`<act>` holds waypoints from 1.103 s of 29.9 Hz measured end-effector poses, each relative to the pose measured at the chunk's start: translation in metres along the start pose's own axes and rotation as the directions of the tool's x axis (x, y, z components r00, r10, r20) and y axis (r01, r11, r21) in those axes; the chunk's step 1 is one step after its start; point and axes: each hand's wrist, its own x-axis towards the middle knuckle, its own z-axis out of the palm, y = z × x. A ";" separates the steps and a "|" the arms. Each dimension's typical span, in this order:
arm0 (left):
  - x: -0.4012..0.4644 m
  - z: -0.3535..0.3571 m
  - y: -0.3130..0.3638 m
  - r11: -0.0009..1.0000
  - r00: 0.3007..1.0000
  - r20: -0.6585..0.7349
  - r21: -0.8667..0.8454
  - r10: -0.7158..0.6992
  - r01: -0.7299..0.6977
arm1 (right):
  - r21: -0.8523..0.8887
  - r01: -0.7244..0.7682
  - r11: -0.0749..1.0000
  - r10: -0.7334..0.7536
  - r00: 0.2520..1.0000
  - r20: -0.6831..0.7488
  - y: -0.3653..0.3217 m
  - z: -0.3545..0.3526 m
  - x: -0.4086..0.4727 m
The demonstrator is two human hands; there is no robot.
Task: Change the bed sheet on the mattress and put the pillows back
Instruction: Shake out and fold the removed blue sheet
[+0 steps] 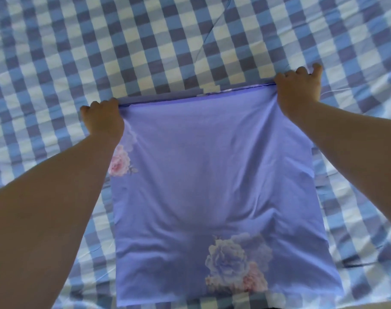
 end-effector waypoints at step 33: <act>-0.344 0.113 0.060 0.826 0.845 0.147 -0.350 0.513 -0.441 | 0.422 0.306 0.853 -0.371 0.925 0.080 -0.096 0.100 -0.310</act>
